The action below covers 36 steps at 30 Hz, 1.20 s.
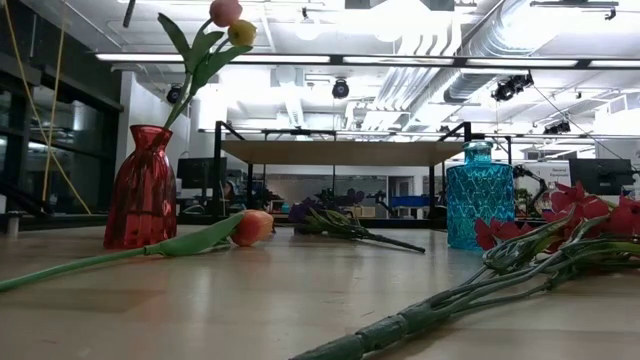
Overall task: Pick and place flowers into a vace then onto a shelf
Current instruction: Put the red flower into the red vase
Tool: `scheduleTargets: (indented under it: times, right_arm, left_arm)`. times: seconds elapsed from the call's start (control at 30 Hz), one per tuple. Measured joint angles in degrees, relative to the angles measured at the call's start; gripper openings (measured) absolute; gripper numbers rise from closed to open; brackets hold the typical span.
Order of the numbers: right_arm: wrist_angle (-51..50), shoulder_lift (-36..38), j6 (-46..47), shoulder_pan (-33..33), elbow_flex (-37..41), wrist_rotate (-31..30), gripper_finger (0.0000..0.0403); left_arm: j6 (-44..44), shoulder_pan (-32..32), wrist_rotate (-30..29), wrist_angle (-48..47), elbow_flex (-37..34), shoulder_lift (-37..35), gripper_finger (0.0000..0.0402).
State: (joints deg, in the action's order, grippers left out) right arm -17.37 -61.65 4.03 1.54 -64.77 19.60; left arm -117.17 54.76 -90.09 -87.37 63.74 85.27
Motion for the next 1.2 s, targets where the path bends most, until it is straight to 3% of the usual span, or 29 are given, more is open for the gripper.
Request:
scheduleTargets:
  times: [0.33, 0.67, 1.03, 1.2]
  right_arm:
    - [0.0, 0.0, 0.0, 0.0, 0.0, -5.8, 0.0000]
    - [0.0, 0.0, 0.0, 0.0, 0.0, -6.0, 0.0000]
    - [0.0, 0.0, 0.0, 0.0, 0.0, -6.0, 0.0000]
    - [0.1, 0.0, 0.0, 0.0, 0.0, -6.0, 0.0000]
  left_arm:
    - [-0.1, 0.0, 0.0, 10.8, -8.4, 0.0, 0.0020]
    - [8.5, -5.7, 0.1, 24.2, -12.0, 0.0, 0.0020]
    - [16.0, -5.1, 0.0, 39.4, -16.8, 0.0, 0.0020]
    - [16.9, -5.2, 0.1, 41.3, -18.4, 0.0, 0.0020]
